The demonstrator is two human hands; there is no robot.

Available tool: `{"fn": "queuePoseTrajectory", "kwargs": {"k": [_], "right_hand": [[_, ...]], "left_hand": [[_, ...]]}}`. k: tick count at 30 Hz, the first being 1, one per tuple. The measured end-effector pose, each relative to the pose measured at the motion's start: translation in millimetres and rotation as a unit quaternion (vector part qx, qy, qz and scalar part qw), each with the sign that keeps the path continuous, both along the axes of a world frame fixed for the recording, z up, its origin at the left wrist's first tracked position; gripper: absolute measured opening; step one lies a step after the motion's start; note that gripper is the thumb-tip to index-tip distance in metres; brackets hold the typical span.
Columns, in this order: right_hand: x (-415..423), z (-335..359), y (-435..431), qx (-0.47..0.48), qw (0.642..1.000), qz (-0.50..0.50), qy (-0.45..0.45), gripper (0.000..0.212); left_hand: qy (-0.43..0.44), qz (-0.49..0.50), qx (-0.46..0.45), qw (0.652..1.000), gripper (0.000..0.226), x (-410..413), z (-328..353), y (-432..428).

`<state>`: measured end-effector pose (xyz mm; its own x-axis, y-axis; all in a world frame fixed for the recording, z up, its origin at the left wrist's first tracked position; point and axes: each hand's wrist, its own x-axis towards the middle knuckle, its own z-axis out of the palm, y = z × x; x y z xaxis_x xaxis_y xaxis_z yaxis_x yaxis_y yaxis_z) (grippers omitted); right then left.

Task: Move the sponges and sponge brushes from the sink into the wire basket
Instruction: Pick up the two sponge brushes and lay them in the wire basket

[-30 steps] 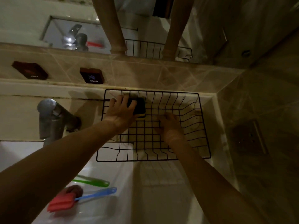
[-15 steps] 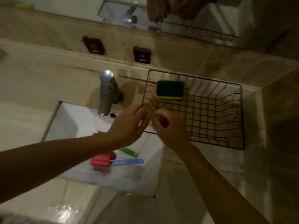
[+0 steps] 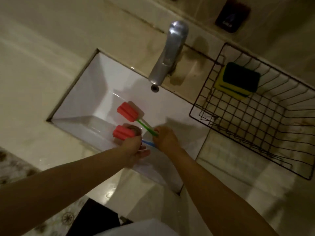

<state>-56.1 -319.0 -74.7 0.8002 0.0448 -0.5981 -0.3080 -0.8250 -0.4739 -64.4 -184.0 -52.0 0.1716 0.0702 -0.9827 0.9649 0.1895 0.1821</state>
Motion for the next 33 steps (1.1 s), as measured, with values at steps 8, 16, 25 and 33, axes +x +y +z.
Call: {"fn": "queuePoseTrajectory", "kwargs": {"k": [8, 16, 25, 33], "right_hand": [[0, -36, 19, 0.002, 0.998, 0.058, 0.023, 0.011], [-11, 2, 19, 0.044, 0.997, -0.060, -0.001, 0.042], [-53, 103, -3, -0.001, 0.983, -0.162, -0.084, 0.005], [-89, 192, -58, -0.129, 0.963, -0.176, -0.158, 0.010]], "left_hand": [[-0.032, 0.161, -0.069, 0.984, 0.016, -2, -42, -9], [-0.101, 0.072, -0.072, 0.990, 0.032, 0, -14, 3], [-0.179, -0.080, -0.106, 0.975, 0.011, -4, 83, 13], [-0.207, -0.155, -0.198, 0.945, 0.013, 2, 156, -38]]}}
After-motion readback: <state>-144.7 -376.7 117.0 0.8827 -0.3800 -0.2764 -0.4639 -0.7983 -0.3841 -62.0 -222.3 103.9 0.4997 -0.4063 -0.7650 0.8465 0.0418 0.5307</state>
